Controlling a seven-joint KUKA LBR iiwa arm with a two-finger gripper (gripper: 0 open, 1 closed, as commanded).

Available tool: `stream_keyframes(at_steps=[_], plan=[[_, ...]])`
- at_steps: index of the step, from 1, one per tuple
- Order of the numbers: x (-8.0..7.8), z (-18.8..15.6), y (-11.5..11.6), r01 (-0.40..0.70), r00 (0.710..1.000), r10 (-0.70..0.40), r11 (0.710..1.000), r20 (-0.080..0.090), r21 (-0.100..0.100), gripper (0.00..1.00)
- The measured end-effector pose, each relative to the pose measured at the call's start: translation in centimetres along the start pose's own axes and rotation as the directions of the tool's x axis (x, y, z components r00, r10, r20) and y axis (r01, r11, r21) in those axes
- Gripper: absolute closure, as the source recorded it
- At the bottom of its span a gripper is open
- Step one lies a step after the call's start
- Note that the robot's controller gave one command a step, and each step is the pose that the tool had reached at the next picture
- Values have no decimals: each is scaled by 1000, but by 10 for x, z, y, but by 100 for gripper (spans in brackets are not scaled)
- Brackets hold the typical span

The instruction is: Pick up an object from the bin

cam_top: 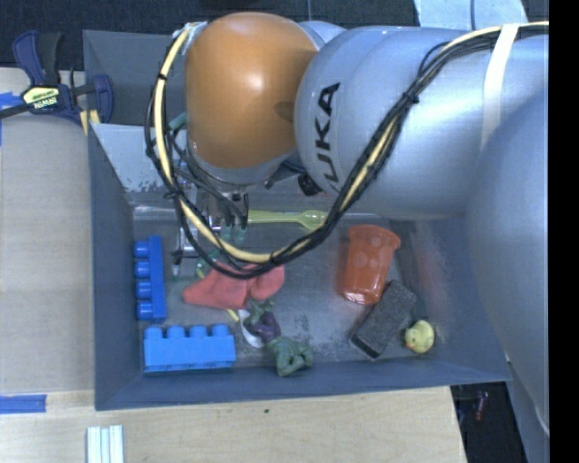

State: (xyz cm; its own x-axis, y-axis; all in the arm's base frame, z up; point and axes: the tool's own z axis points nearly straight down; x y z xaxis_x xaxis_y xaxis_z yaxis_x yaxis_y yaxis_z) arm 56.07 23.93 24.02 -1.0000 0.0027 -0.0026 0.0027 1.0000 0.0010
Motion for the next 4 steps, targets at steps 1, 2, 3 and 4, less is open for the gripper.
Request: stream_keyframes(at_steps=[1,2,3,4], plan=[[0,0,0,0,1000,0,1000,0,0,0],[32,33,-35,193,981,-193,981,6,-1,0],[24,52,-56,154,988,-154,988,4,-1,0],[9,113,-108,44,999,-44,999,4,0,0]])
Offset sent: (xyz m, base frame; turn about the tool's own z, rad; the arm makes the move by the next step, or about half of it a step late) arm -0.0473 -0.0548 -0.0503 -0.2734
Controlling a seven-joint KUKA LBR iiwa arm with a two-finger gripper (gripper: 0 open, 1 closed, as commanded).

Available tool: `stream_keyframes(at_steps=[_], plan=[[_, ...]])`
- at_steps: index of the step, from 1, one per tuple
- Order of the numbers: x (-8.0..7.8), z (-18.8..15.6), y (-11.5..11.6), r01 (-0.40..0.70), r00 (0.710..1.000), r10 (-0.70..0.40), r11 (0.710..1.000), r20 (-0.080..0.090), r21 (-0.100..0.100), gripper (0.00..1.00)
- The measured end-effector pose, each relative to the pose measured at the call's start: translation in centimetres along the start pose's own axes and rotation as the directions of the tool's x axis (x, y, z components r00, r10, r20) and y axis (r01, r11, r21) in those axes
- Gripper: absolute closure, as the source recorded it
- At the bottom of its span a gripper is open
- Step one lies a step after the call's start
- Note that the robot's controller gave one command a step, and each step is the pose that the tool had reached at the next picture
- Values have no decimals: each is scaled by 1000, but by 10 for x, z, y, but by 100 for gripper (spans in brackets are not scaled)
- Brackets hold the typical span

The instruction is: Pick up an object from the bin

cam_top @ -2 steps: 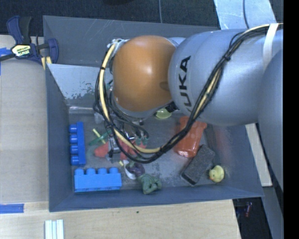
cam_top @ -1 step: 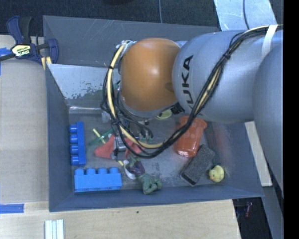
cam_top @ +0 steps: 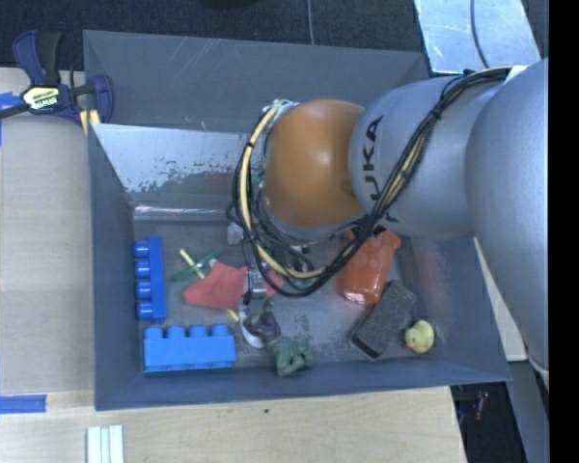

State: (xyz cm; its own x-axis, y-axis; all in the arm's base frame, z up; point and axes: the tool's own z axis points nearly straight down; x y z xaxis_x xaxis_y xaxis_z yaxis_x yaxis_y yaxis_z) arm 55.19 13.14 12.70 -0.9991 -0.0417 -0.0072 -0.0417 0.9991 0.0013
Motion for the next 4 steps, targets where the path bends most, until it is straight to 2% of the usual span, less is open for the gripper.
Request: stream_keyframes(at_steps=[1,2,3,4], plan=[[17,15,-60,-89,996,90,996,8,-4,100],[17,15,-60,-90,996,90,996,8,-4,0],[17,15,-60,-89,996,89,996,8,-4,0],[-3,43,-86,2,1000,-2,1000,15,-4,0]])
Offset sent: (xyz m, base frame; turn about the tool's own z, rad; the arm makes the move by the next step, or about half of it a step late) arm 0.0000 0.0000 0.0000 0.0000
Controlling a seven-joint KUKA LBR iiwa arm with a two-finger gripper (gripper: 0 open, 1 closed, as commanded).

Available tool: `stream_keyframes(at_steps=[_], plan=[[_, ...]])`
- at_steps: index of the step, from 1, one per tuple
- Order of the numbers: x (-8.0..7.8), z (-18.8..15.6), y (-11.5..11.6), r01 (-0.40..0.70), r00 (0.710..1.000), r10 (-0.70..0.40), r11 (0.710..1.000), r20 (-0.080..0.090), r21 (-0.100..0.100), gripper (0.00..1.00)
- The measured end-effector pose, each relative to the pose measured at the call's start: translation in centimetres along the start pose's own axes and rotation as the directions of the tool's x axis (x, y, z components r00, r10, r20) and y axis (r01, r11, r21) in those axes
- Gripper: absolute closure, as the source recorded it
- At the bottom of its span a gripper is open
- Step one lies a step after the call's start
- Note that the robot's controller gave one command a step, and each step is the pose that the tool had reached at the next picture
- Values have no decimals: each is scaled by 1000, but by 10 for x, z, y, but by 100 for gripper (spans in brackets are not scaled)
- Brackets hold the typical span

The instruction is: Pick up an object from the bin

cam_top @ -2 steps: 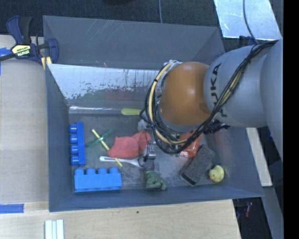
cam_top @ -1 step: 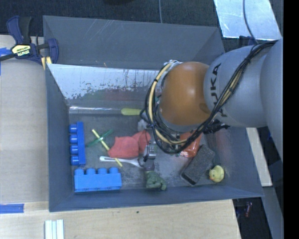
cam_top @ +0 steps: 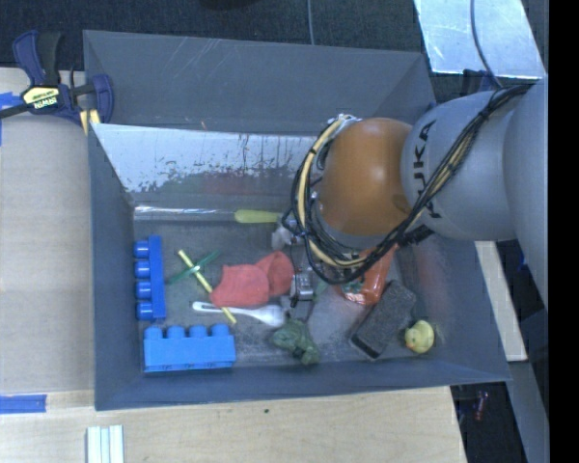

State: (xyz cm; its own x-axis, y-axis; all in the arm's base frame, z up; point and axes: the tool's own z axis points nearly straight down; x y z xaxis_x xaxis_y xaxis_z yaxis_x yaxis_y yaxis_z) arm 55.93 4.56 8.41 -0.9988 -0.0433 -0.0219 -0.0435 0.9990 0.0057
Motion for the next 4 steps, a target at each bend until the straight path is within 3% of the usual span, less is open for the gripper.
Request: stream_keyframes(at_steps=[1,3,4], plan=[[-6,13,-4,3,1000,-3,1000,1,-2,100],[-5,4,-4,35,999,-35,999,-3,-1,100],[-34,7,-48,138,990,-138,990,11,0,100]])
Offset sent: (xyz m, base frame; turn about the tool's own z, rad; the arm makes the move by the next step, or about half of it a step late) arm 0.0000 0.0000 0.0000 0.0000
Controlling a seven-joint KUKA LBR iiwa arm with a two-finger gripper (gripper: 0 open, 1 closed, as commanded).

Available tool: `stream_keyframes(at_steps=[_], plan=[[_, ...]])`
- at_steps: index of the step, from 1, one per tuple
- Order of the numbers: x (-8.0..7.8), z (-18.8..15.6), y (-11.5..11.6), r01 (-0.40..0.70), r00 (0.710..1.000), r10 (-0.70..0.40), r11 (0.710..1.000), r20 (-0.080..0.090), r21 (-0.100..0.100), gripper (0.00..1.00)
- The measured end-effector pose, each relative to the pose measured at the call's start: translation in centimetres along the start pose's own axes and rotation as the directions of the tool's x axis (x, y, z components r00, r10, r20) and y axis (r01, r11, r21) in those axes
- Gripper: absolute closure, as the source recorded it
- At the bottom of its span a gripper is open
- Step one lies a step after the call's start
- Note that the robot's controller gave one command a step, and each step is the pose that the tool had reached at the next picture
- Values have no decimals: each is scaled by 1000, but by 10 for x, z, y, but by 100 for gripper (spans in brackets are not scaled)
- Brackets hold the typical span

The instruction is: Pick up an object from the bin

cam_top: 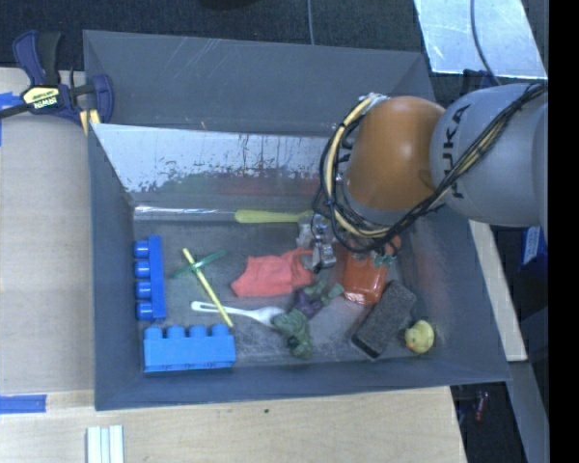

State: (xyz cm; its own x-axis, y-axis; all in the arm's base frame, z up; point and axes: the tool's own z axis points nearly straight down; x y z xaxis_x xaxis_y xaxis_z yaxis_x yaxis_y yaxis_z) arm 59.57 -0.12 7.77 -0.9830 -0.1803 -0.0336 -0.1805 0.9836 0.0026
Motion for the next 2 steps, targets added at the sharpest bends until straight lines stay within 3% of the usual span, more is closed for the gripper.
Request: stream_keyframes(at_steps=[1,2], plan=[[5,-44,7,3,1000,-3,1000,-13,-3,100],[40,-128,13,165,986,-165,986,-9,-3,100]])
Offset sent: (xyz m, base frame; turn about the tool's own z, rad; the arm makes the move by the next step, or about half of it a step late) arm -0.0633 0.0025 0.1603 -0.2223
